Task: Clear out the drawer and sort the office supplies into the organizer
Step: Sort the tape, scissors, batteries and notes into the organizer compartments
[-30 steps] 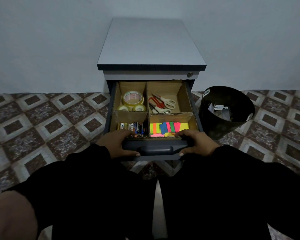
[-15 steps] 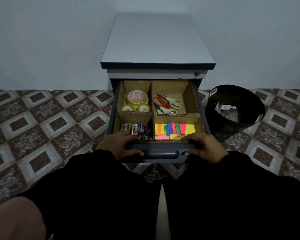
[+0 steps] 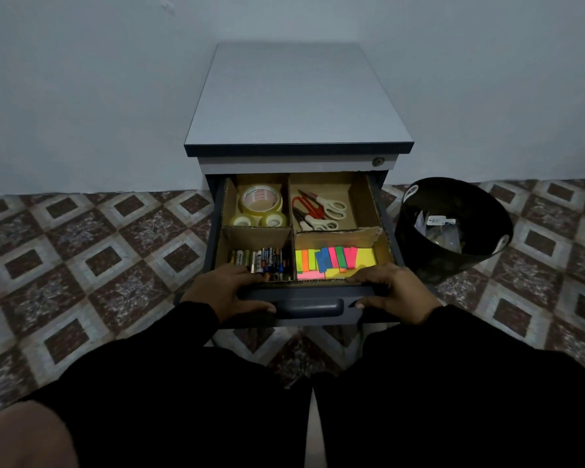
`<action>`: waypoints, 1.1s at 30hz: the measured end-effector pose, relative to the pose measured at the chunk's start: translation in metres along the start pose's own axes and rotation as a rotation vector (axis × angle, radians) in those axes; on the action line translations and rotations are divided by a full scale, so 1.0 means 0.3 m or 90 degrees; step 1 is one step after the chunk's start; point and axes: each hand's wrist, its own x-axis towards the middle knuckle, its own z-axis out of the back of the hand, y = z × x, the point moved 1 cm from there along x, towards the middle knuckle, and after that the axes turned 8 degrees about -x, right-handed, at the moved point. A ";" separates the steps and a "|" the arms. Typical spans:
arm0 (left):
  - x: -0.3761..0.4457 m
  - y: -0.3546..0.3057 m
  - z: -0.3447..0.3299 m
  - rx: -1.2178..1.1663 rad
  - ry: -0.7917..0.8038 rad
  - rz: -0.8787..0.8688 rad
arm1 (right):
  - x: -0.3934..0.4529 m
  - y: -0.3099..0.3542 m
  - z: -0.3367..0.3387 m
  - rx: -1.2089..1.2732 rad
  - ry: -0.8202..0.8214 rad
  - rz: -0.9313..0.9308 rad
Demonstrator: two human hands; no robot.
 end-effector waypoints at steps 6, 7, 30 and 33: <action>0.060 0.034 -0.009 0.041 -0.046 -0.087 | 0.049 -0.034 0.003 -0.031 -0.016 0.004; 0.074 0.036 -0.007 0.040 -0.040 -0.087 | 0.059 -0.041 0.000 -0.035 -0.017 0.004; 0.413 0.328 0.084 -0.222 -0.325 0.575 | 0.487 -0.245 0.055 0.180 -0.329 -0.552; 0.467 0.374 0.054 -0.304 -0.335 0.589 | 0.543 -0.281 0.051 0.239 -0.339 -0.545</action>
